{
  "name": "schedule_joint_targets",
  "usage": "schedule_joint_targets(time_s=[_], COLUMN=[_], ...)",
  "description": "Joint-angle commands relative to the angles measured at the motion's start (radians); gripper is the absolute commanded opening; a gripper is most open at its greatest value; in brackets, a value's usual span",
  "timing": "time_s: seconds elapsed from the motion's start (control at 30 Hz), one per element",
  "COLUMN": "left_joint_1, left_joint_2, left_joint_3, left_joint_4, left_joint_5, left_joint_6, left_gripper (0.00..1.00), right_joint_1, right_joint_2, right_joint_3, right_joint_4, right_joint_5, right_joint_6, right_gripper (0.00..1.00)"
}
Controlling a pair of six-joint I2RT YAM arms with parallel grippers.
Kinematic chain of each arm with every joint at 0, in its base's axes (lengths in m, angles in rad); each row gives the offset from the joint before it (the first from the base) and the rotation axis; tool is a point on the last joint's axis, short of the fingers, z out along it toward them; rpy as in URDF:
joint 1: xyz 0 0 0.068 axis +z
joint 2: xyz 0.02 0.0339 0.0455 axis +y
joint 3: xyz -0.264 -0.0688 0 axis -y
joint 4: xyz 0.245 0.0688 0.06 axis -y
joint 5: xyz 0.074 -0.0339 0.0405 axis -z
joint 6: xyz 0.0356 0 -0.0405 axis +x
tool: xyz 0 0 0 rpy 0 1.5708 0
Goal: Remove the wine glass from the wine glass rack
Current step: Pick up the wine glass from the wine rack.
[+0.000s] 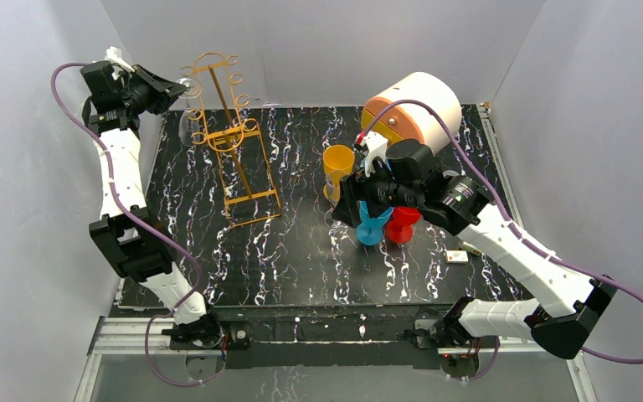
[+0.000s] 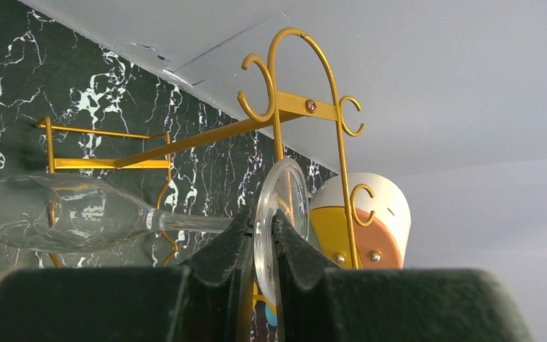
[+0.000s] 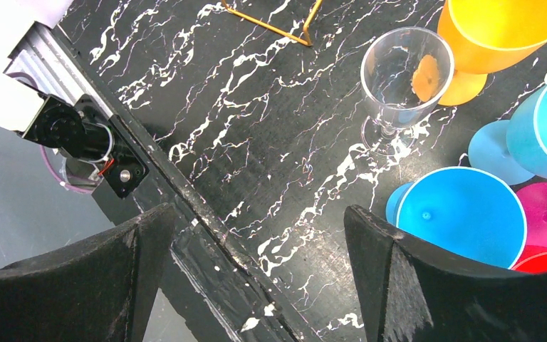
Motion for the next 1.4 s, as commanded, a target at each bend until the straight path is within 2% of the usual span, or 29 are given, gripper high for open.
schedule_joint_targets(time_s=[0.0,0.13,0.23,0.4,0.7,0.8,0.9,1.17,1.37], left_joint_1=[0.003,0.019,0.029,0.033,0.049,0.05,0.05,0.055,0.055], left_joint_2=[-0.085,-0.109,-0.118,-0.116,-0.091,-0.087,-0.1,-0.112,-0.141], left_joint_3=[0.01,-0.089,-0.129,-0.111,-0.022,-0.027,-0.032,-0.018,-0.061], left_joint_4=[0.085,0.33,0.402,0.337,0.106,0.095,0.093,0.03,0.133], left_joint_5=[0.025,0.078,0.077,0.069,0.072,0.086,0.083,0.033,0.035], left_joint_6=[-0.055,-0.249,-0.32,-0.279,-0.08,-0.064,-0.04,0.014,-0.065], left_gripper=[0.05,0.04,0.05,0.08,0.13,0.13,0.05,0.02,0.0], right_joint_1=[-0.001,-0.001,-0.001,-0.001,-0.001,-0.001,-0.001,-0.002,-0.002], right_joint_2=[-0.013,-0.016,-0.02,-0.032,-0.035,-0.039,-0.035,-0.024,-0.02], right_joint_3=[0.025,0.023,0.02,0.015,0.018,0.019,0.02,0.029,0.028], right_joint_4=[0.014,0.013,0.008,0.007,-0.001,0.001,0.003,0.001,0.0], right_joint_5=[-0.005,-0.005,-0.001,0.004,0.004,0.007,0.002,-0.005,-0.007], right_joint_6=[0.001,0.003,0.001,0.002,0.002,0.003,0.009,0.014,0.015], right_gripper=[0.96,0.96,0.96,0.97,0.97,0.97,0.97,0.97,0.97])
